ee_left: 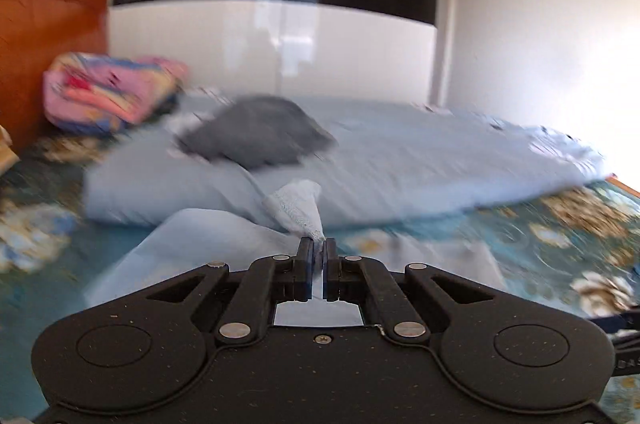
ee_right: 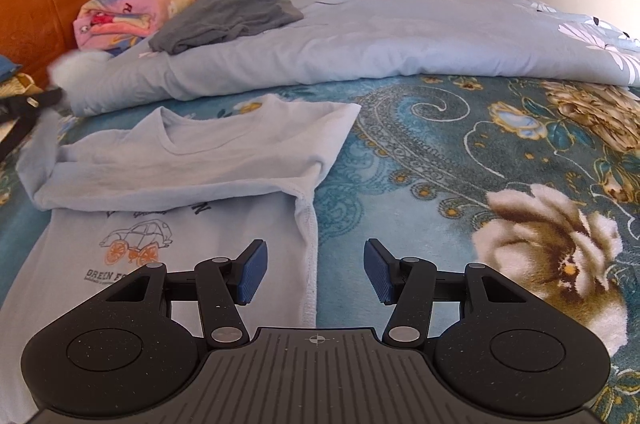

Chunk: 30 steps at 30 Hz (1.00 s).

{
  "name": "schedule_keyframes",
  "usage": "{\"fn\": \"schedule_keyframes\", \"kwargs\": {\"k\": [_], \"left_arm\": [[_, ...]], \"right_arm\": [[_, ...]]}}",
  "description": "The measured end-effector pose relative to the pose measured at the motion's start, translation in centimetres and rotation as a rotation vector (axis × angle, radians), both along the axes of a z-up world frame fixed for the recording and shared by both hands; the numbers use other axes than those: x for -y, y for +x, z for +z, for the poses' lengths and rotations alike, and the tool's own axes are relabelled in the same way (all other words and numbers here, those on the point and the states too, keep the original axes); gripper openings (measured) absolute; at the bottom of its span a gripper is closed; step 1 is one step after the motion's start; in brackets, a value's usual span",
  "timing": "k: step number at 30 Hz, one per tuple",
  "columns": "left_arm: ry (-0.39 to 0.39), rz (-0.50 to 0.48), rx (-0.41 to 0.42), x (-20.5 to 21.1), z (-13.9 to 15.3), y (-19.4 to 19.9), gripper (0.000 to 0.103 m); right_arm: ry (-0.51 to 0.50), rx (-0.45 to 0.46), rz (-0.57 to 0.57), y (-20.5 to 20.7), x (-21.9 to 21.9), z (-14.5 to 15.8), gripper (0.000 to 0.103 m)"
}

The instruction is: Fold clothes

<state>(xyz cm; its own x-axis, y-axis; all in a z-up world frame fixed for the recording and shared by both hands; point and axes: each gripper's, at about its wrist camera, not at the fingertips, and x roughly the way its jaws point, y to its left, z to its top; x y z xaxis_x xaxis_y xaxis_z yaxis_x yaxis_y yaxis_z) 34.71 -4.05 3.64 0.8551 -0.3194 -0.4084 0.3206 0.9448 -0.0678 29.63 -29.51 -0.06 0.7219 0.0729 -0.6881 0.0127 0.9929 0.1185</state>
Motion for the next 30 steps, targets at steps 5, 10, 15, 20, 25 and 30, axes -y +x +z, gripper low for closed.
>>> {"fn": "schedule_keyframes", "kwargs": {"k": [5, 10, 15, 20, 25, 30], "left_arm": [[0.03, -0.05, -0.118, 4.2, -3.5, 1.1, 0.003], [0.039, -0.09, -0.199, 4.8, -4.7, 0.9, 0.02], [0.055, -0.078, -0.152, 1.7, -2.9, -1.6, 0.042], [0.131, 0.043, -0.099, -3.1, -1.5, -3.7, 0.047], [0.18, 0.147, -0.071, -7.7, -0.7, -5.6, 0.053], [0.222, 0.218, -0.084, -11.2, -1.1, -6.8, 0.054]], "right_arm": [[0.004, 0.007, -0.01, -0.2, 0.7, 0.1, 0.05], [0.01, 0.015, -0.017, -0.4, 1.4, 0.3, 0.05], [0.057, 0.05, 0.009, 0.7, 0.7, 1.2, 0.05], [0.163, 0.063, 0.112, 3.6, -1.8, 1.6, 0.05], [0.249, -0.032, 0.123, 7.7, -4.2, -0.2, 0.05], [0.362, -0.112, 0.067, 9.8, -4.6, -1.8, 0.047]]}}
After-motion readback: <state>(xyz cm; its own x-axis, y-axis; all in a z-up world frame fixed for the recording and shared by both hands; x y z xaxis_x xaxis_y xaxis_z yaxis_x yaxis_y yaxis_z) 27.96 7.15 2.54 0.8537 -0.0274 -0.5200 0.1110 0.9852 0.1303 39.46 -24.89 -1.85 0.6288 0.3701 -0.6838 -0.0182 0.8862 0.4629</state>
